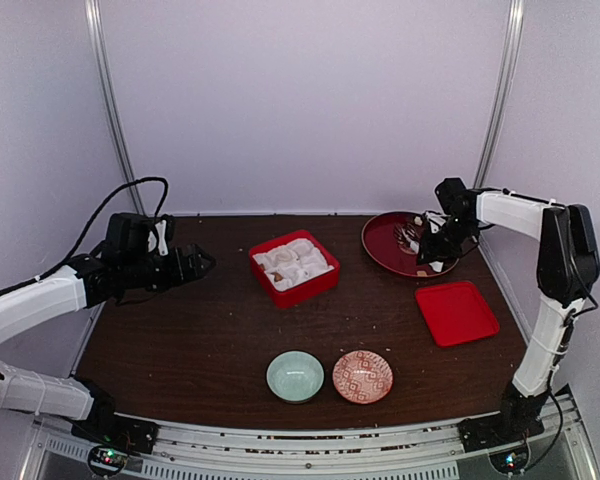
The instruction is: Pack the chocolate
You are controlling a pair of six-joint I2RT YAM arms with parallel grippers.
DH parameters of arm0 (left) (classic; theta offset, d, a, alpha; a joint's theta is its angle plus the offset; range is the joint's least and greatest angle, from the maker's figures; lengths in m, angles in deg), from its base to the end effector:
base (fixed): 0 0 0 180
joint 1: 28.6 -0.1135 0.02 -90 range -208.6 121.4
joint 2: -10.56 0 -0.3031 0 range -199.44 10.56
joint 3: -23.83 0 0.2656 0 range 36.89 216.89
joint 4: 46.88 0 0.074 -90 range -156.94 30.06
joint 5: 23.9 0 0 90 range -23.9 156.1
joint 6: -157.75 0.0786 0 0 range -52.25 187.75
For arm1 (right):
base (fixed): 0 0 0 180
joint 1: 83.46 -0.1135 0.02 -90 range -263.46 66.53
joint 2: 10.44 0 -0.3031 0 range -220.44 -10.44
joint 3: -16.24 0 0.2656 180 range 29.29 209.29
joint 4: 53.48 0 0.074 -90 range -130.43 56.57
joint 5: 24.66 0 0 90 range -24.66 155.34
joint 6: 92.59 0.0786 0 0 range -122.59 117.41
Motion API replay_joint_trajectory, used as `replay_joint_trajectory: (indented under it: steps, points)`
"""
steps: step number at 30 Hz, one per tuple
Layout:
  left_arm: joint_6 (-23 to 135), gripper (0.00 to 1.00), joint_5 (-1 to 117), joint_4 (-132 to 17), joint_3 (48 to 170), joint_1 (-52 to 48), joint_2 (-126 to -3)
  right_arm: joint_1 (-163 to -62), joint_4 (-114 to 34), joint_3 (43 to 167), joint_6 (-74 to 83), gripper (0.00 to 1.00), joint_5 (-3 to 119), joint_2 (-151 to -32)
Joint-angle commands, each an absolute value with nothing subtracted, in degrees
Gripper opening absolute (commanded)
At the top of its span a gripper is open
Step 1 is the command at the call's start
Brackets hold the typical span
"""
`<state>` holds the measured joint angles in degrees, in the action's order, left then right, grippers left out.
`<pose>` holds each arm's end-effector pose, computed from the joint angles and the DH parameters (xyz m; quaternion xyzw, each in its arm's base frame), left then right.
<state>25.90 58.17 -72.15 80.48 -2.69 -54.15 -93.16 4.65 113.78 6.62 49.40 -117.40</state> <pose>0.2474 -0.1323 0.2669 -0.0892 0.8741 -0.3145 0.3592 0.4178 0.0933 0.2217 -0.0311 0.9713 0.1658 0.1678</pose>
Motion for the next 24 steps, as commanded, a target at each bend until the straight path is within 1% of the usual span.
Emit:
replay_joint_trajectory:
  steps: [1, 10, 24]
  points:
    - [26.7, 0.96, 58.5, -71.8, 80.9, -3.1, -53.6, -92.6, 2.4, 114.1, 6.9, 0.33, 50.5, -118.8]
    - [26.7, 0.96, 58.5, -71.7, 80.8, -3.2, -53.8, -92.4, 2.3, 115.9, 7.7, 0.31, 51.1, -122.7]
    - [27.2, 0.96, 58.4, -71.9, 81.0, -3.5, -54.5, -91.9, 3.4, 121.5, 9.7, 0.32, 54.5, -127.7]
